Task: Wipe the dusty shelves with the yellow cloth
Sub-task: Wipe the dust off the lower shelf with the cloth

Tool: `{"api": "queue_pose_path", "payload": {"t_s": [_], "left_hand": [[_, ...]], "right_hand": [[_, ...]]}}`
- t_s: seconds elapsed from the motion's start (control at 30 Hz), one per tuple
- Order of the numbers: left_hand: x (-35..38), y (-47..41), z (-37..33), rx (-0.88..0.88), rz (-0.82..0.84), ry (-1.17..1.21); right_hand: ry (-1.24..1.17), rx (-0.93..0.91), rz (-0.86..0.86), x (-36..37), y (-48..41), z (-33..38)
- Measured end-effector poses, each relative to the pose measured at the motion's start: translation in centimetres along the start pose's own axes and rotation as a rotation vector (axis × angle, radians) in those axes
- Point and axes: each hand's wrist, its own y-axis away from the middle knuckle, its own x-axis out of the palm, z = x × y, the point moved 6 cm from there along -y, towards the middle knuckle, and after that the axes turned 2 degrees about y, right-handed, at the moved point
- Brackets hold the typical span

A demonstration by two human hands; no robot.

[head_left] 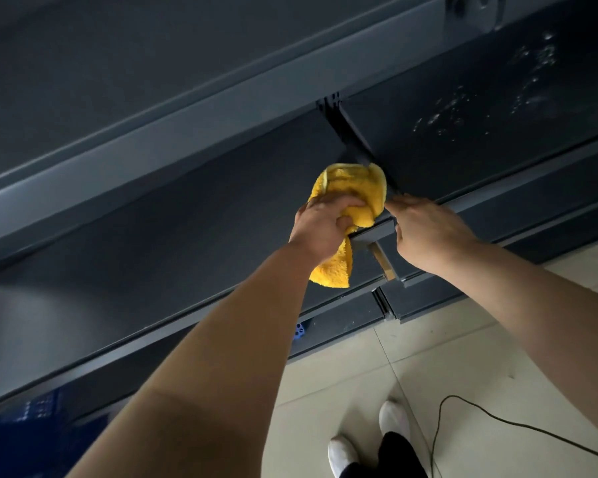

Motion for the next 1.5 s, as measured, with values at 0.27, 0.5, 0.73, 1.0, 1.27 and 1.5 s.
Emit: {"api": "queue_pose_path", "payload": {"t_s": [0.27,0.5,0.73,1.0,1.27,1.5], "left_hand": [[-2.3,5.2,6.3,-0.093,0.072,0.110],[-5.6,10.7,12.9,-0.238,-0.033,0.145],[-8.3,14.4,17.9,-0.403,-0.220,-0.150],[-7.4,11.4,15.8,-0.562,-0.275,-0.073],[-3.7,6.0,8.6,-0.499,-0.254,-0.053],[-0.3,1.6,1.7,-0.517,-0.343,0.148]], "right_hand": [[0.097,0.016,0.036,0.6,0.9,5.5],[0.146,-0.023,0.092,1.5,1.8,10.5],[0.144,-0.024,0.089,1.4,2.1,11.0],[0.083,-0.040,0.060,1.4,1.1,8.3],[0.053,-0.071,0.020,-1.2,0.2,1.8],[0.041,-0.027,0.067,-3.2,0.3,-5.7]]}}
